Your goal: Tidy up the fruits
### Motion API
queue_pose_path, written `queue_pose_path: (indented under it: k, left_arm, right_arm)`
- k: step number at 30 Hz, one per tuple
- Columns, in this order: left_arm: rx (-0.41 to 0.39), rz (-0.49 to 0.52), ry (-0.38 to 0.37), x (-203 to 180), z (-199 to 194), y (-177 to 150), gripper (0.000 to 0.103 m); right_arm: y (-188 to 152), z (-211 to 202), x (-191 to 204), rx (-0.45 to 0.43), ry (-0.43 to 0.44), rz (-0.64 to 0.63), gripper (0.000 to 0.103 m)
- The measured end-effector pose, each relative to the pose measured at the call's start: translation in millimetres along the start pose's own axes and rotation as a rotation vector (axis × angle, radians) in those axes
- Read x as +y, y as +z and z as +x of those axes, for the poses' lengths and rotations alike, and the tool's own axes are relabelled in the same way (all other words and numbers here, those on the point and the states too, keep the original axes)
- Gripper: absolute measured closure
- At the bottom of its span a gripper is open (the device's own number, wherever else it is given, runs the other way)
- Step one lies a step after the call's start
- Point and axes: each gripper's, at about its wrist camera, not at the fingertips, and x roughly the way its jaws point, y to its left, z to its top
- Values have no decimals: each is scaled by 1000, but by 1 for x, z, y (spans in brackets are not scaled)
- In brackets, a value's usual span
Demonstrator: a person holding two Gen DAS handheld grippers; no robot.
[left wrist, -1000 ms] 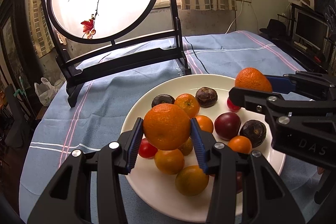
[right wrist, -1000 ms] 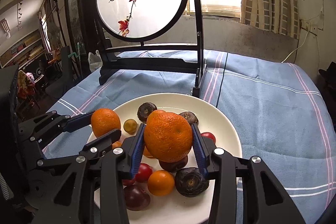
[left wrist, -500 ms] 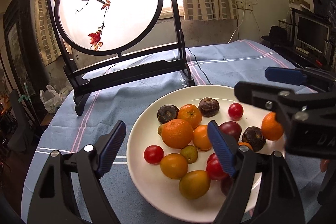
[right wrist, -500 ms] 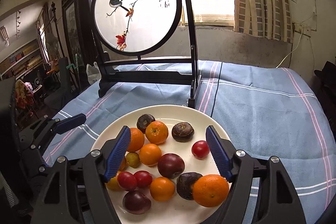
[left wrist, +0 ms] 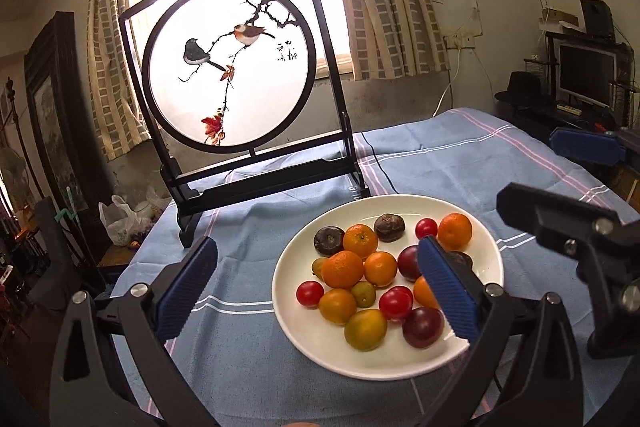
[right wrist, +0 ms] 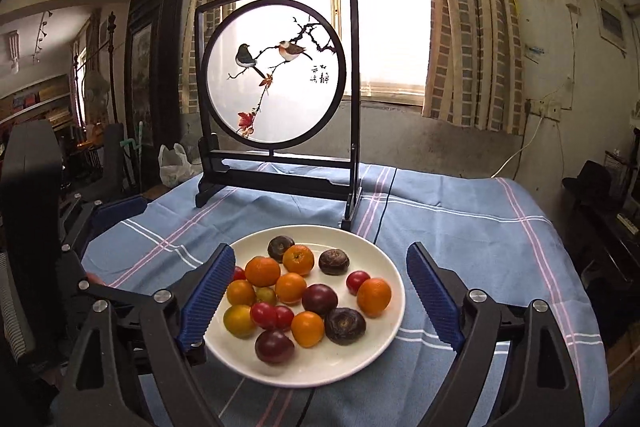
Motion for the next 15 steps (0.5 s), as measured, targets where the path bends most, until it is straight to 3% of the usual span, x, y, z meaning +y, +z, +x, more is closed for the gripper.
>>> queue_pose_path:
  k: [6, 15]
  left_arm:
    - [19, -51, -15, 5, -9, -8, 5]
    - [74, -42, -19, 3, 5, -19, 5]
  right_arm:
    - [-8, -8, 3, -14, -23, 23, 11]
    - [-18, 2, 14, -7, -183, -76, 11]
